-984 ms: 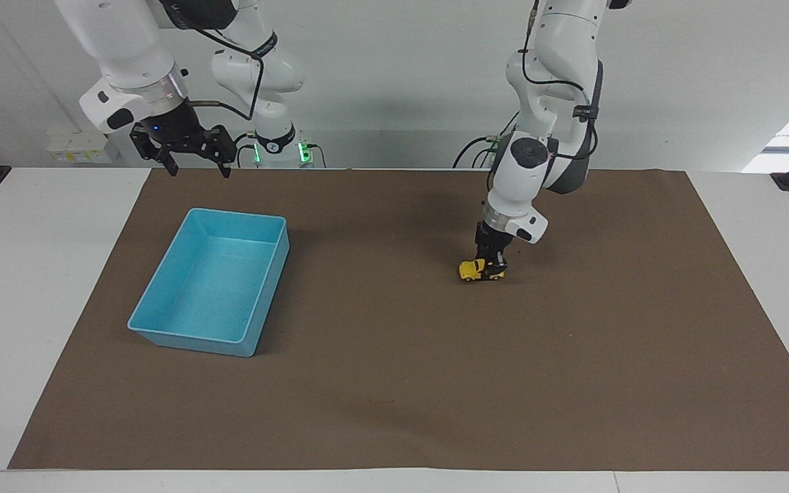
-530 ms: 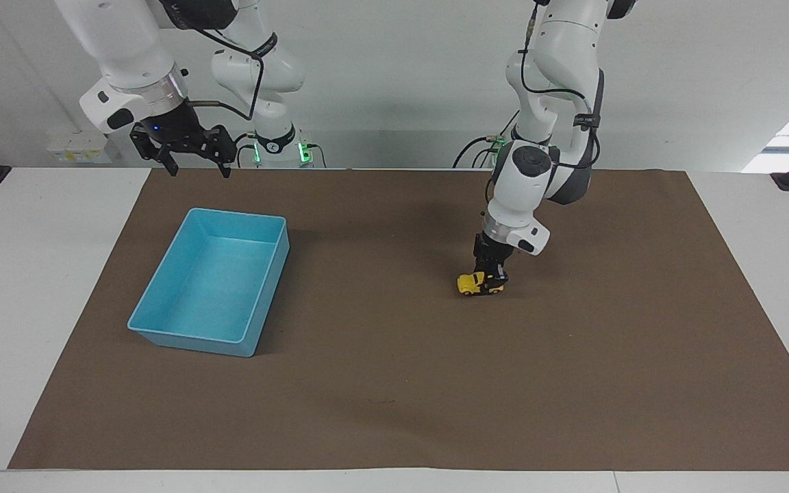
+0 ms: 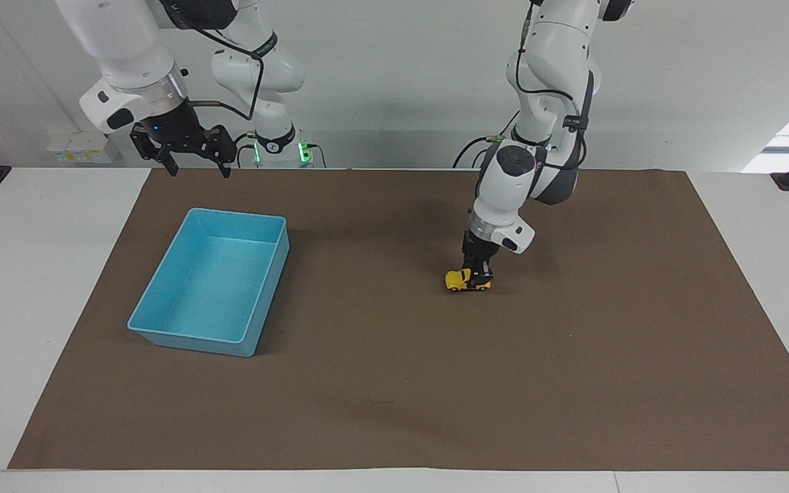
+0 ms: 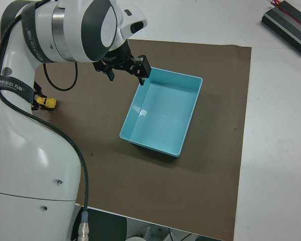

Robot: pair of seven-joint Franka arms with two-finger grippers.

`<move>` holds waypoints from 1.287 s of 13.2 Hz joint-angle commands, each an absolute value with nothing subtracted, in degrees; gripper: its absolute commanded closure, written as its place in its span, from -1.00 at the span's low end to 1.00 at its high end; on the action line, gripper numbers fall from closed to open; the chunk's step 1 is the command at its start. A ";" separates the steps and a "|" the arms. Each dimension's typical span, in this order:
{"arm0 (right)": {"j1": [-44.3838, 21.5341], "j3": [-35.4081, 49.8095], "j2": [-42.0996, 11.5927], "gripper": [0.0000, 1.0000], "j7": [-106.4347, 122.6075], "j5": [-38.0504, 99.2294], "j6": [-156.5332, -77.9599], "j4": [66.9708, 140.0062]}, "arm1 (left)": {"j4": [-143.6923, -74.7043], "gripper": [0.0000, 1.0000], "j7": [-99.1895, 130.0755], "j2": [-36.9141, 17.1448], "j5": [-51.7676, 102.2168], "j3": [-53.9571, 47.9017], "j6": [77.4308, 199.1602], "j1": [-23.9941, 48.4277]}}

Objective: Wind up and store yellow beetle car

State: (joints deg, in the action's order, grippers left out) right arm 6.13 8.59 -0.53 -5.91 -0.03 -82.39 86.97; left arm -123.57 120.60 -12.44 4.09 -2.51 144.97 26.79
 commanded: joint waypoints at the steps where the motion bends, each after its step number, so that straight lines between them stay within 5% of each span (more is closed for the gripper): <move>1: 7.03 8.79 0.00 -1.00 -4.39 1.32 -83.23 87.45 | -123.31 1.00 122.95 -13.01 4.66 -1.93 145.55 26.46; 17: 7.03 8.79 0.00 -1.00 -4.39 1.32 -83.23 87.45 | -129.90 1.00 117.25 -11.34 4.48 -1.58 144.23 16.44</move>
